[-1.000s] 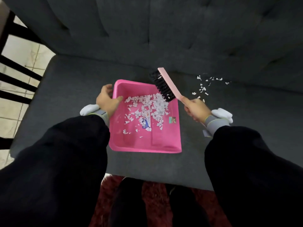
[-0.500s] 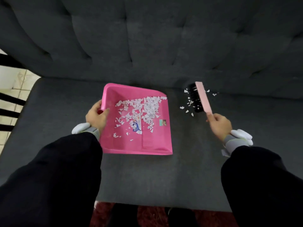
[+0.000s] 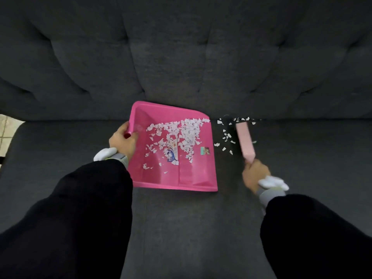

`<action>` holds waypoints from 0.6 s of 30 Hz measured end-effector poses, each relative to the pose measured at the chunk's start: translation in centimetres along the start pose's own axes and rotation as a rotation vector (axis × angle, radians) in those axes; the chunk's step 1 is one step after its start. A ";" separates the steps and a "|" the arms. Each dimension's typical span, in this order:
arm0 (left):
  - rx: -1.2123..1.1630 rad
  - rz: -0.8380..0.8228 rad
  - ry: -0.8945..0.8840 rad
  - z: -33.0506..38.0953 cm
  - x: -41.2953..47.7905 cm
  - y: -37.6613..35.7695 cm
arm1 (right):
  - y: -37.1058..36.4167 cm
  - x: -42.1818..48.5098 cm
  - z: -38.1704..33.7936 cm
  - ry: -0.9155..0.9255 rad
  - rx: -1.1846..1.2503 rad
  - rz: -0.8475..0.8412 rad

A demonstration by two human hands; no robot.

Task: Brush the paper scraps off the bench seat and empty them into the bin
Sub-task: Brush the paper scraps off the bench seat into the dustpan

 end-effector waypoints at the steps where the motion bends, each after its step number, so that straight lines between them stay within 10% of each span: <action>1: -0.003 -0.003 0.001 0.0 0.0 0.0 | -0.8 -0.7 -1.2 0.053 0.009 -0.022; 5: -0.010 -0.004 0.033 -0.1 -0.3 -0.1 | -2.7 -2.7 -4.0 0.285 0.090 -0.138; 12: 0.017 0.004 0.031 -0.3 -0.5 -0.1 | 0.4 -0.5 -0.1 0.017 0.168 0.037; 18: 0.035 -0.010 0.028 -0.4 -0.2 -0.3 | -3.3 -3.2 -3.9 0.155 0.148 -0.099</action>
Point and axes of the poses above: each hand's wrist, its own x-axis towards the middle knuckle, its own y-axis out of the back of the hand, z = x × y, the point moved 7 cm from there along x, towards the middle knuckle, and after that the axes turned 15 degrees about y, right-handed, at the moved point
